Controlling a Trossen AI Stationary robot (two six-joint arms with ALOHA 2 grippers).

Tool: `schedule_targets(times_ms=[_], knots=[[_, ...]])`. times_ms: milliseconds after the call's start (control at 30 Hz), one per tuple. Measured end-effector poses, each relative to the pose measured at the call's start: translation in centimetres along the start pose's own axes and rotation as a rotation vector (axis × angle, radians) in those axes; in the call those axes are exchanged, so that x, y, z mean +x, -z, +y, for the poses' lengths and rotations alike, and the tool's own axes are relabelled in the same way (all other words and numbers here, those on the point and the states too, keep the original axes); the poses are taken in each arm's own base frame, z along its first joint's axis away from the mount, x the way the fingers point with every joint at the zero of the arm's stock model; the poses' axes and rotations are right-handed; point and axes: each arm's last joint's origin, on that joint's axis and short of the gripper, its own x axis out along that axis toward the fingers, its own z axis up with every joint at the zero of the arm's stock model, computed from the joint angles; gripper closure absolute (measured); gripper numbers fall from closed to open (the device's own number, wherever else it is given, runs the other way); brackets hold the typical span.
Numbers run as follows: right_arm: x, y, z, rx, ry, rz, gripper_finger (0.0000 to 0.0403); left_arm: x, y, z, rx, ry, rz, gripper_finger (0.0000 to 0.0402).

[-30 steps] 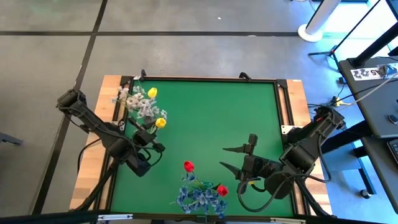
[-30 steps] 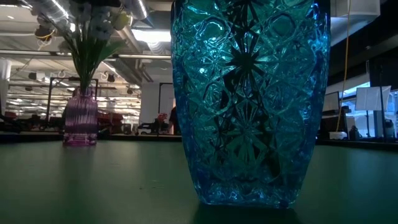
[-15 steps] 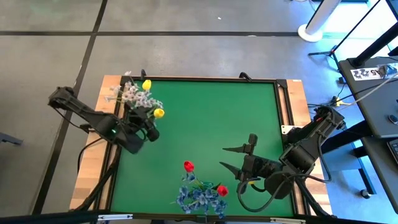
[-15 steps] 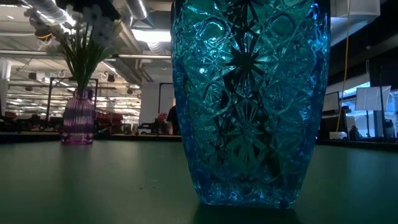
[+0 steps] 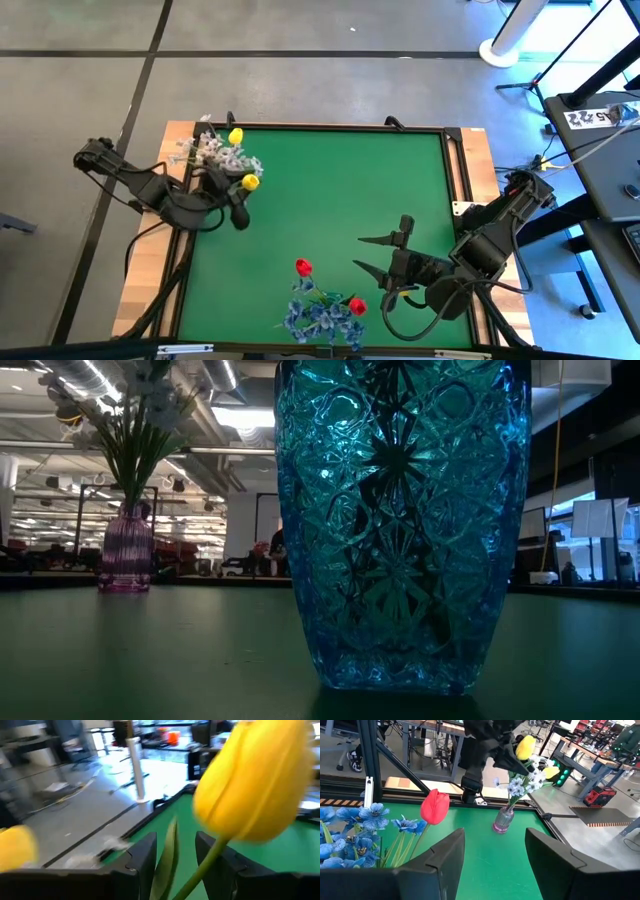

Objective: Sort flowers into vase by color
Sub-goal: Put the yellow flower into the purple vase

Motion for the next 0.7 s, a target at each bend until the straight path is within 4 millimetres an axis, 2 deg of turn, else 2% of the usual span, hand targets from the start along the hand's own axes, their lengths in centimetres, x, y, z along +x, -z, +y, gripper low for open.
schedule_targets(times_ms=[167, 333, 433, 600, 700], knots=[[0.0, 0.0, 0.0, -0.001, 0.000, 0.000, 0.0194, -0.4, -1.2, -0.7, 0.011, 0.086, -0.059, 0.0270], [0.0, 0.0, 0.0, 0.000, 0.000, 0.001, 0.0194, -0.5, -1.3, -0.8, 0.041, 0.094, -0.068, 0.0283], [0.0, 0.0, 0.0, 0.000, 0.000, 0.001, 0.0194, -0.5, -1.3, -0.8, 0.042, 0.082, -0.072, 0.0313], [0.0, 0.0, 0.0, 0.001, 0.000, 0.001, 0.0194, -0.5, -1.4, -0.5, 0.083, -0.018, -0.093, 0.0389], [0.0, 0.0, 0.0, 0.001, 0.000, 0.001, 0.0194, -0.5, -1.4, -0.4, 0.089, -0.058, -0.101, 0.0394]])
